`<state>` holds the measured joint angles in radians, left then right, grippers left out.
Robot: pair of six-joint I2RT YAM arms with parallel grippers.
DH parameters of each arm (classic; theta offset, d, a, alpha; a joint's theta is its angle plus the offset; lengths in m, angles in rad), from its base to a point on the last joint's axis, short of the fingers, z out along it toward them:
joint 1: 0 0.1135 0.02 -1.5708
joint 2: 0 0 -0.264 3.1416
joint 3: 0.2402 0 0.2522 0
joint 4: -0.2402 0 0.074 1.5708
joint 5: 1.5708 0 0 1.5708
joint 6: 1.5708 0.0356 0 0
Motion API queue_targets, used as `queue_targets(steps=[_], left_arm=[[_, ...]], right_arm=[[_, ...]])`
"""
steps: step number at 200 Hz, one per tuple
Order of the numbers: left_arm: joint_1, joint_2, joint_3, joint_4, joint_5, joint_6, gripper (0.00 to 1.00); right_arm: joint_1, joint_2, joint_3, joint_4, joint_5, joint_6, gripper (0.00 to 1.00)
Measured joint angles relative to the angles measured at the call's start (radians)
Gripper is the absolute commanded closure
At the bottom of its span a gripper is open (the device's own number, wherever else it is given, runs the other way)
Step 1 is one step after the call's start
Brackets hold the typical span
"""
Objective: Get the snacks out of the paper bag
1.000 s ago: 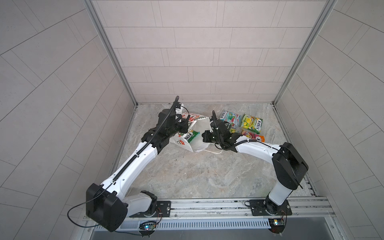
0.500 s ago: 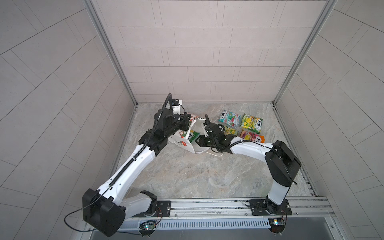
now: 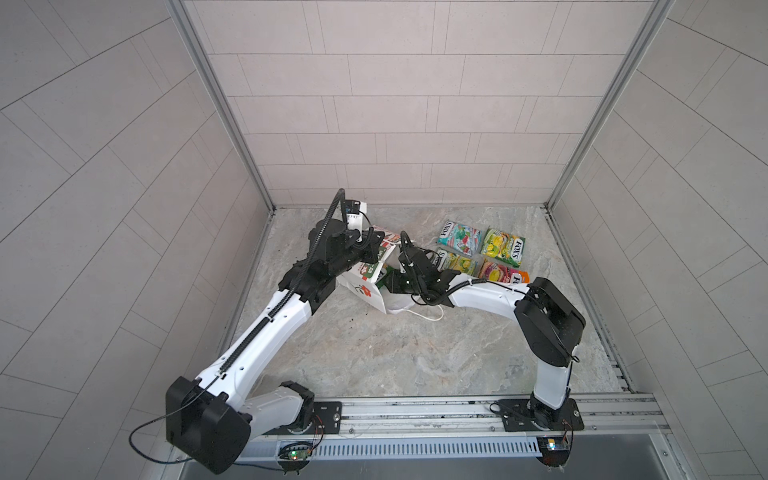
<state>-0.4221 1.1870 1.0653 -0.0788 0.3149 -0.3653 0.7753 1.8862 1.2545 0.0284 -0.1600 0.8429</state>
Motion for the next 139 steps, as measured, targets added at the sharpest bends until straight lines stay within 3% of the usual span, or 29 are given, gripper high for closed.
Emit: queue_targets(steps=[139], left_arm=[[0.0,0.001,-0.004,0.01,0.024,0.01,1.0]], right_arm=[[0.001,0.085,0.017,0.087,-0.043,0.064,0.69]])
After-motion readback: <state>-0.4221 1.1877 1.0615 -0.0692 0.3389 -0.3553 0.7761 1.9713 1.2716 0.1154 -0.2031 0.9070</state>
